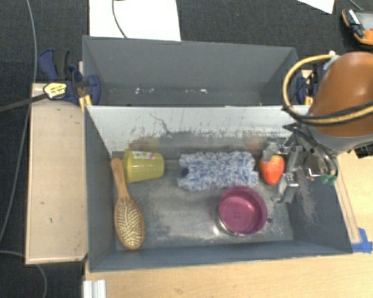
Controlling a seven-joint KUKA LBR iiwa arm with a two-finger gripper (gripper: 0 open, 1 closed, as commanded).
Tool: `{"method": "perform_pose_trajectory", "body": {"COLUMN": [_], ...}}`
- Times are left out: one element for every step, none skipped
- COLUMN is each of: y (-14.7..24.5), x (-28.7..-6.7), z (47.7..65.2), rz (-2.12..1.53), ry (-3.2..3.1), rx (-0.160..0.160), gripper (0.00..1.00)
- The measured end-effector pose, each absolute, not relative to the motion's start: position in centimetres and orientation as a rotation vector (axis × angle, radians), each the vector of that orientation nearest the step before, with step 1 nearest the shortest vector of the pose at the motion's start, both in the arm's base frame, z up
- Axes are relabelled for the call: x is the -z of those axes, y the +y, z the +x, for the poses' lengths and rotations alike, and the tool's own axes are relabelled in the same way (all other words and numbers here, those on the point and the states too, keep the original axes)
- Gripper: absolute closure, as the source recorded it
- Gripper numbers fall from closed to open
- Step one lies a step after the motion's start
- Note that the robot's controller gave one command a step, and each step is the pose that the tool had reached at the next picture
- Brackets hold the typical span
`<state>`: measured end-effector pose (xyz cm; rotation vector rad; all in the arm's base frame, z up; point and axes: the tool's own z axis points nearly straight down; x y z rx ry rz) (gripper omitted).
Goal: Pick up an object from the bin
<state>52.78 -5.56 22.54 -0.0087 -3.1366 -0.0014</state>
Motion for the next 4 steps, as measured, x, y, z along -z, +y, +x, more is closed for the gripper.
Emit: {"method": "perform_pose_trajectory", "body": {"y": [-5.5,-1.1,3.4,9.5], "x": [-23.0,-9.9,-16.2,-10.0], "z": [52.9,52.3,50.8,56.1], "rz": [-0.004,0.066,-0.266,-0.255], "ry": [-3.145,-3.149,-3.147,-3.141], "rx": [0.0,0.0,0.0,0.003], "gripper": [0.0,0.0,0.0,0.0]}}
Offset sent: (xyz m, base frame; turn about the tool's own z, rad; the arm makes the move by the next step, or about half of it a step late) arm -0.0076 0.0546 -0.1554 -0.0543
